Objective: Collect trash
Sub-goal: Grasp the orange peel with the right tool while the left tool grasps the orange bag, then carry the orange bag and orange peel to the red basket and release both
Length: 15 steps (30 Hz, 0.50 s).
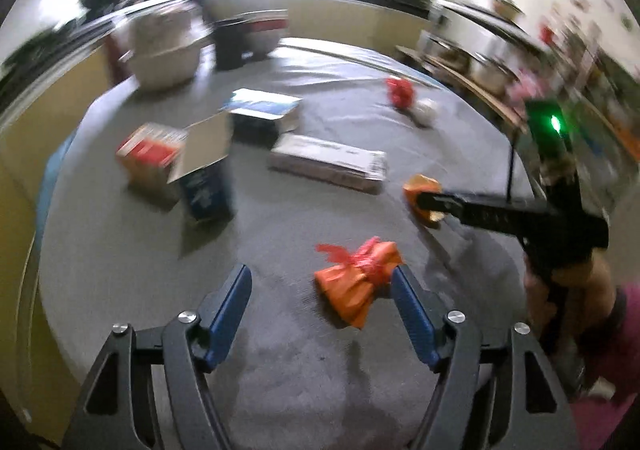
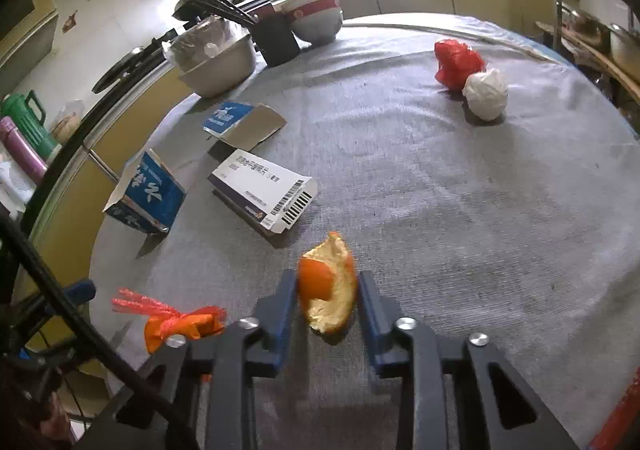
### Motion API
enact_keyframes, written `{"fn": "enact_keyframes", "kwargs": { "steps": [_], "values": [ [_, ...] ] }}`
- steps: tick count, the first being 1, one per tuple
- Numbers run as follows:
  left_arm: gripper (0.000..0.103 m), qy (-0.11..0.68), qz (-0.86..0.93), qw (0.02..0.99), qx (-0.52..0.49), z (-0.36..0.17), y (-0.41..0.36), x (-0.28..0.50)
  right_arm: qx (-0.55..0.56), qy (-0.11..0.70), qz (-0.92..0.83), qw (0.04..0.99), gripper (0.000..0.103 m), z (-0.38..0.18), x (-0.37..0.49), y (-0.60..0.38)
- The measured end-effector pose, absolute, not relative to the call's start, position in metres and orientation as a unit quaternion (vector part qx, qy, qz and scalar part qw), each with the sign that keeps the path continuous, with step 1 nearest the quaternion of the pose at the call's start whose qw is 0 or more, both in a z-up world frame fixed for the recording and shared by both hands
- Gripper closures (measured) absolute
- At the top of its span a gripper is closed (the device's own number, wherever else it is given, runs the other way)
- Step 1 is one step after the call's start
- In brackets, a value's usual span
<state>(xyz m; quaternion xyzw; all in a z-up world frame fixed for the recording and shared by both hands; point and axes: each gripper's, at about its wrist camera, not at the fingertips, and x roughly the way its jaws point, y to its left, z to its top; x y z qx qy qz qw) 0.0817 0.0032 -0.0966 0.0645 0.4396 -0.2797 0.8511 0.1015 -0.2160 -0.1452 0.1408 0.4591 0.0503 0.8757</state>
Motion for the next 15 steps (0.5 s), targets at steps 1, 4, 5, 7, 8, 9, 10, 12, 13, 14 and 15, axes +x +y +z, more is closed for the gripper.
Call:
{"fn": "enact_keyframes", "kwargs": {
  "steps": [1, 4, 5, 7, 8, 9, 10, 12, 13, 14, 15],
  "values": [
    [0.027, 0.439, -0.298, 0.844, 0.076, -0.097, -0.002, 0.083, 0.147, 0.456, 0.049, 0.876, 0.074, -0.143, 0.099, -0.219],
    [0.027, 0.438, -0.327, 0.832, 0.094, -0.103, -0.016, 0.087, 0.161, 0.446, 0.044, 0.879, 0.075, -0.135, 0.088, -0.232],
    [0.027, 0.438, -0.333, 0.829, 0.100, -0.104, -0.020, 0.088, 0.167, 0.444, 0.043, 0.879, 0.075, -0.133, 0.085, -0.235],
    [0.027, 0.438, -0.348, 0.821, 0.115, -0.111, -0.030, 0.092, 0.190, 0.440, 0.046, 0.876, 0.075, -0.131, 0.076, -0.246],
    [0.027, 0.441, -0.348, 0.818, 0.121, -0.116, -0.034, 0.094, 0.200, 0.438, 0.047, 0.875, 0.075, -0.130, 0.071, -0.251],
    [0.027, 0.448, -0.347, 0.814, 0.128, -0.122, -0.038, 0.098, 0.206, 0.437, 0.046, 0.875, 0.075, -0.128, 0.068, -0.253],
    [0.027, 0.452, -0.348, 0.811, 0.130, -0.126, -0.038, 0.098, 0.209, 0.435, 0.047, 0.874, 0.075, -0.127, 0.065, -0.255],
    [0.029, 0.469, -0.348, 0.801, 0.130, -0.138, -0.037, 0.102, 0.218, 0.433, 0.048, 0.873, 0.075, -0.125, 0.059, -0.259],
    [0.032, 0.478, -0.349, 0.796, 0.124, -0.144, -0.036, 0.103, 0.224, 0.431, 0.050, 0.872, 0.075, -0.124, 0.056, -0.261],
    [0.036, 0.471, -0.350, 0.800, 0.124, -0.145, -0.034, 0.101, 0.226, 0.431, 0.052, 0.872, 0.075, -0.124, 0.054, -0.261],
    [0.043, 0.465, -0.352, 0.802, 0.127, -0.145, -0.033, 0.098, 0.226, 0.430, 0.052, 0.872, 0.075, -0.124, 0.053, -0.262]
  ]
}}
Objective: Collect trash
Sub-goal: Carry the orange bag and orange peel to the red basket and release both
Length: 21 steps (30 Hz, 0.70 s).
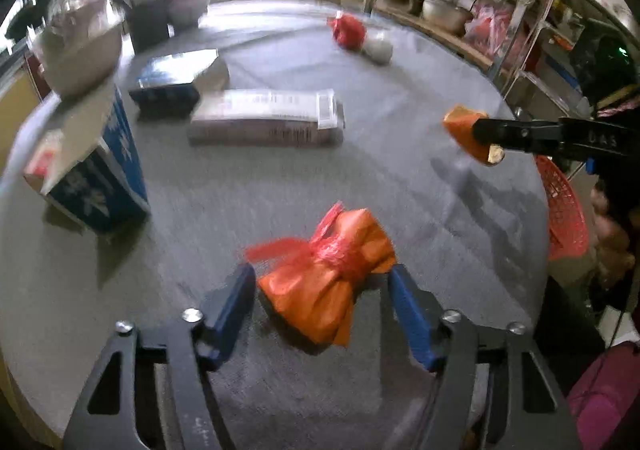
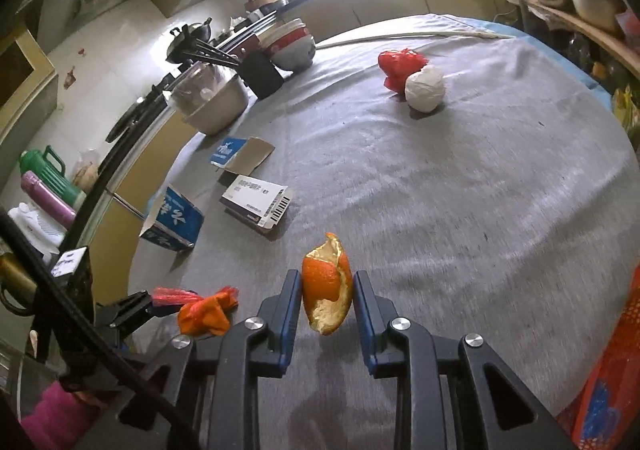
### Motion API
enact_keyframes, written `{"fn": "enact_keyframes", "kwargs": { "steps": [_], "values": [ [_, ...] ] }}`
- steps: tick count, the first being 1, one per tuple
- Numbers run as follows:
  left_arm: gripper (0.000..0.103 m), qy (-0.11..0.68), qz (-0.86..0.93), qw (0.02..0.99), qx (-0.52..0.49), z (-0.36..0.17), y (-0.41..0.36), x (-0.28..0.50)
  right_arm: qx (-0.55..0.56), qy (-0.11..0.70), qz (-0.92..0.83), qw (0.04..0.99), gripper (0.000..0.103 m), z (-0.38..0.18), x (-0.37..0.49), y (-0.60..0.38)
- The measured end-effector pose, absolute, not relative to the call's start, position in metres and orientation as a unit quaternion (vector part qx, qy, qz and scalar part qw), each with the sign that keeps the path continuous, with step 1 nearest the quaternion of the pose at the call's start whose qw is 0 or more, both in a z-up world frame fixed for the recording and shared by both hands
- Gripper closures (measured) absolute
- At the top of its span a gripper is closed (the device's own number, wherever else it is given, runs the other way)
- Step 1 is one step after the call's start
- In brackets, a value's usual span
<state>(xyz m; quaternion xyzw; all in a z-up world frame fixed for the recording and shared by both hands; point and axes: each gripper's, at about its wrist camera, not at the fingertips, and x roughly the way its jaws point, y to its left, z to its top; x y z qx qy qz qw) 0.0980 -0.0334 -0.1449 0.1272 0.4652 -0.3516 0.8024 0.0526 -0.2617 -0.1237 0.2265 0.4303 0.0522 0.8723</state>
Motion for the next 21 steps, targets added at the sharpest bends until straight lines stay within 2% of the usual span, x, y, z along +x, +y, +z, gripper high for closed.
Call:
{"fn": "enact_keyframes", "kwargs": {
  "steps": [1, 3, 12, 21],
  "values": [
    [0.049, 0.461, -0.347, 0.806, 0.133, -0.145, -0.034, 0.096, 0.227, 0.431, 0.053, 0.872, 0.075, -0.124, 0.052, -0.262],
    [0.052, 0.466, -0.353, 0.802, 0.126, -0.144, -0.035, 0.096, 0.231, 0.435, 0.055, 0.869, 0.075, -0.128, 0.053, -0.260],
    [0.054, 0.466, -0.347, 0.807, 0.103, -0.141, -0.050, 0.077, 0.216, 0.422, 0.056, 0.878, 0.075, -0.123, 0.042, -0.259],
    [0.054, 0.441, -0.282, 0.849, 0.072, -0.105, -0.061, 0.063, 0.219, 0.396, 0.046, 0.890, 0.075, -0.112, 0.019, -0.270]
  ]
}}
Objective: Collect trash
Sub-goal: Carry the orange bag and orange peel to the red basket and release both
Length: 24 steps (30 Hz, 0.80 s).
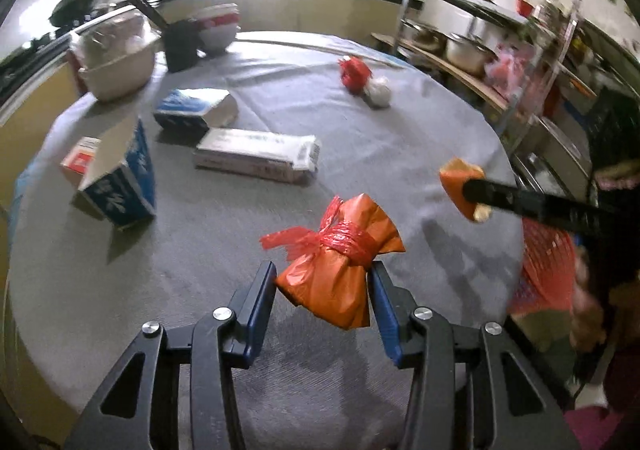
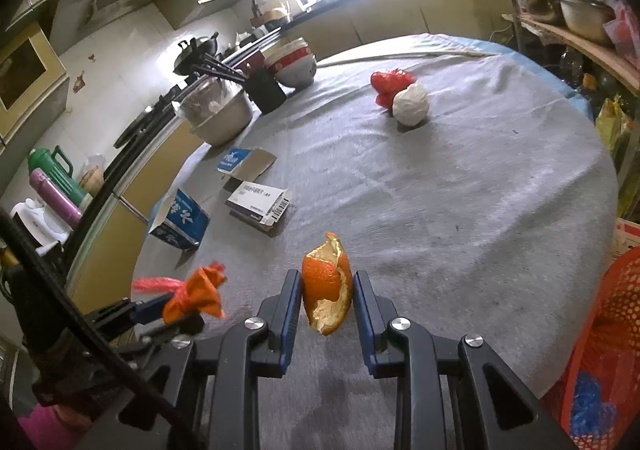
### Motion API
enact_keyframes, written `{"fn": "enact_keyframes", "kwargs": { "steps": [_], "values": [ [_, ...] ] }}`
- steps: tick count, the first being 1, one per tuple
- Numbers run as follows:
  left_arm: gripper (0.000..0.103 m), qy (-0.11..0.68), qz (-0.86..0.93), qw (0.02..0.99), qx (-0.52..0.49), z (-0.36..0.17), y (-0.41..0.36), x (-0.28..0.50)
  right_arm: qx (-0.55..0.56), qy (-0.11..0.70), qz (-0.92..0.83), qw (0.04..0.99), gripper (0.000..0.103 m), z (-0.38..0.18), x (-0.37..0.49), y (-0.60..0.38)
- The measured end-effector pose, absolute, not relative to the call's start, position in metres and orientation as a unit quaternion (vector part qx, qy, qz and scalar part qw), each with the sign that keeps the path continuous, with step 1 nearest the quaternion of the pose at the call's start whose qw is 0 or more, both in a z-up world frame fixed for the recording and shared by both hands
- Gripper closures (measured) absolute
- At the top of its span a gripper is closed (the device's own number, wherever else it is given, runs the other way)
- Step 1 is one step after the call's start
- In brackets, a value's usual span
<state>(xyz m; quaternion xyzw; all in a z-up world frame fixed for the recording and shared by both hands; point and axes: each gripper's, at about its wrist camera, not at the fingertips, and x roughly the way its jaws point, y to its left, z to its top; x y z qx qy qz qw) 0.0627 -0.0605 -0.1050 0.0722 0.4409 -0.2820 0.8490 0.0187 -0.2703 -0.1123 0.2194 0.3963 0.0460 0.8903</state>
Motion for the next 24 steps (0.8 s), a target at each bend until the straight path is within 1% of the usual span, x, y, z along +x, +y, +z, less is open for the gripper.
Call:
{"fn": "enact_keyframes", "kwargs": {
  "steps": [7, 18, 24],
  "values": [
    [0.054, 0.433, -0.248, 0.865, 0.053, -0.090, -0.069, 0.052, 0.227, 0.379, 0.027, 0.897, 0.075, -0.106, -0.003, -0.286],
    [0.054, 0.427, -0.233, 0.870, 0.080, -0.091, -0.094, 0.028, 0.239, 0.373, 0.018, 0.896, 0.075, -0.111, -0.032, -0.305],
    [0.054, 0.411, -0.252, 0.871, 0.094, -0.080, -0.110, 0.019, 0.244, 0.349, 0.008, 0.905, 0.075, -0.102, -0.042, -0.319]
  ]
}}
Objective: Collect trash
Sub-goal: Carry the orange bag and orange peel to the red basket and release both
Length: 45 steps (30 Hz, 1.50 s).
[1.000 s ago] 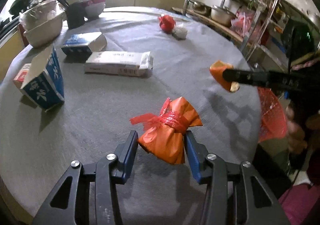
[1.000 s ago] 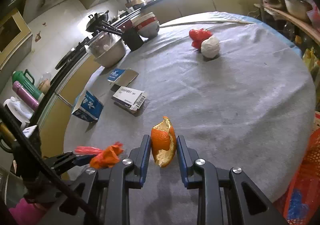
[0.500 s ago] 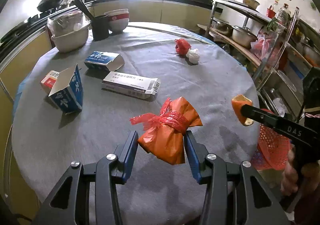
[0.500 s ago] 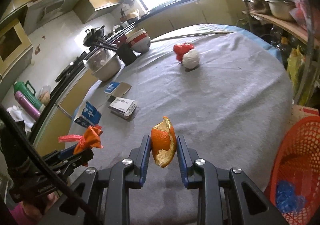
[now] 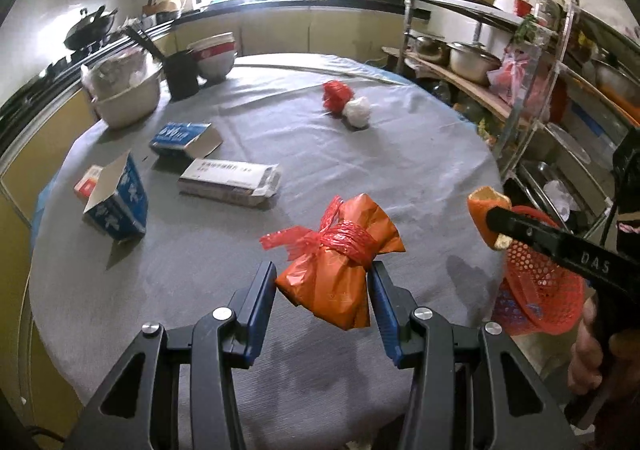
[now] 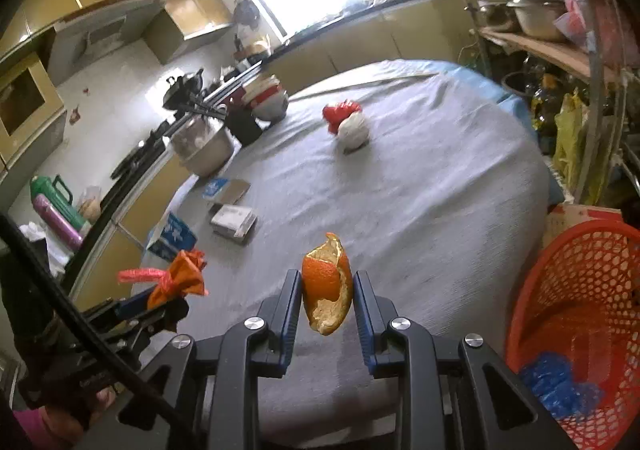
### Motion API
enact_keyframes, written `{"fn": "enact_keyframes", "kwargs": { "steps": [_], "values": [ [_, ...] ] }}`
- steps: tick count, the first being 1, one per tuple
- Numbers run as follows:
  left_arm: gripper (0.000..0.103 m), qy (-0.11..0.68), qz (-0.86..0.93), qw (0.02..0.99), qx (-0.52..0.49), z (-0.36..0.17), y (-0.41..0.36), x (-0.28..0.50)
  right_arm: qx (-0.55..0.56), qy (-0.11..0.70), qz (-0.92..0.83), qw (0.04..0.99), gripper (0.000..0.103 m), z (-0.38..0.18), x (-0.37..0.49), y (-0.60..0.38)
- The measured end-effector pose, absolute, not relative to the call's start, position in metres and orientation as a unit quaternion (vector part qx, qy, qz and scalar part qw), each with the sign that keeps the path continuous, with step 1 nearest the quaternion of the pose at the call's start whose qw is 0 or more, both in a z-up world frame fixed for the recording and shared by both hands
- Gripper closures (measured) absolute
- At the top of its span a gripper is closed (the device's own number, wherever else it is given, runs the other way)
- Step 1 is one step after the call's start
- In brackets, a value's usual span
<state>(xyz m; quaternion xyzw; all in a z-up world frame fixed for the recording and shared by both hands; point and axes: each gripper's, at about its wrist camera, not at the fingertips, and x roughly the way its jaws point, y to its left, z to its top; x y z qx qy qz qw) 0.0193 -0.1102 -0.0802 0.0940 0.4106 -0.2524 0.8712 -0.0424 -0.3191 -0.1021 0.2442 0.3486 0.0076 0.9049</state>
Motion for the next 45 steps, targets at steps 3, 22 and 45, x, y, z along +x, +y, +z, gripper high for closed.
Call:
{"fn": "enact_keyframes", "kwargs": {
  "steps": [3, 22, 45],
  "values": [
    [0.054, 0.413, -0.256, 0.868, 0.100, -0.082, -0.116, 0.017, 0.252, 0.339, -0.004, 0.906, 0.075, -0.101, -0.050, -0.332],
    [0.054, 0.383, -0.406, 0.810, 0.179, -0.059, -0.236, -0.010, 0.300, 0.316, -0.144, 0.888, 0.075, -0.107, -0.142, -0.435],
    [0.043, 0.422, -0.513, 0.718, 0.207, -0.070, -0.357, -0.051, 0.404, 0.300, -0.228, 0.834, 0.067, -0.124, -0.218, -0.501]
  ]
}}
